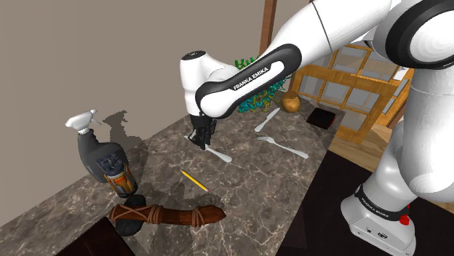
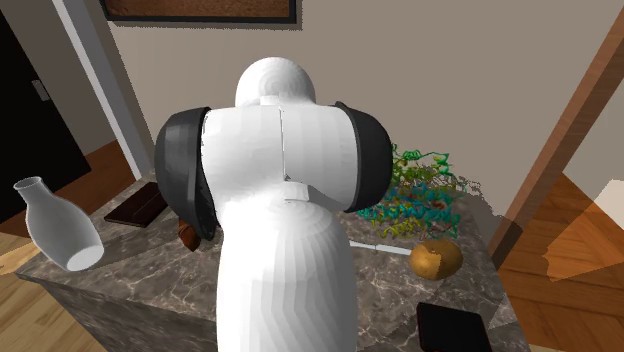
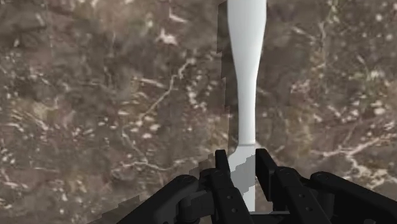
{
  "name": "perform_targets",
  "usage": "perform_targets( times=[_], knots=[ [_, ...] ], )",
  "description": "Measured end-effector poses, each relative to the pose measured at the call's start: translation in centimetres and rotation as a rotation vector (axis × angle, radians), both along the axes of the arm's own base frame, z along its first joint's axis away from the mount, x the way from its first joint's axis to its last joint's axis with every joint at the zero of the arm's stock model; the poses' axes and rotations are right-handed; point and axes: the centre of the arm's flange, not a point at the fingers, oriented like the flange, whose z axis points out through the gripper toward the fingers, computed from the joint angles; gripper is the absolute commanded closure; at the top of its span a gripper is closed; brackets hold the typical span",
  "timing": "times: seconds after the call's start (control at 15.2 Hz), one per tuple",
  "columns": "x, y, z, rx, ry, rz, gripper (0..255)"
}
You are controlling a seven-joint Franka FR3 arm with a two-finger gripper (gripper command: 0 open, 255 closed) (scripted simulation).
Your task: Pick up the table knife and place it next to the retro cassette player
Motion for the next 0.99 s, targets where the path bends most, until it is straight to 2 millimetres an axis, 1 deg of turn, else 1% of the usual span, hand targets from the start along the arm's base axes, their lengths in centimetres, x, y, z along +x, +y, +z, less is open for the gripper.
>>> perform_targets(
  times=[0.2,0.99],
  knots=[
    [0.0,0.0,0.6,0.000,0.000,0.000,255],
    [0.2,0.1,6.8,0.000,0.000,0.000,255]
  ],
)
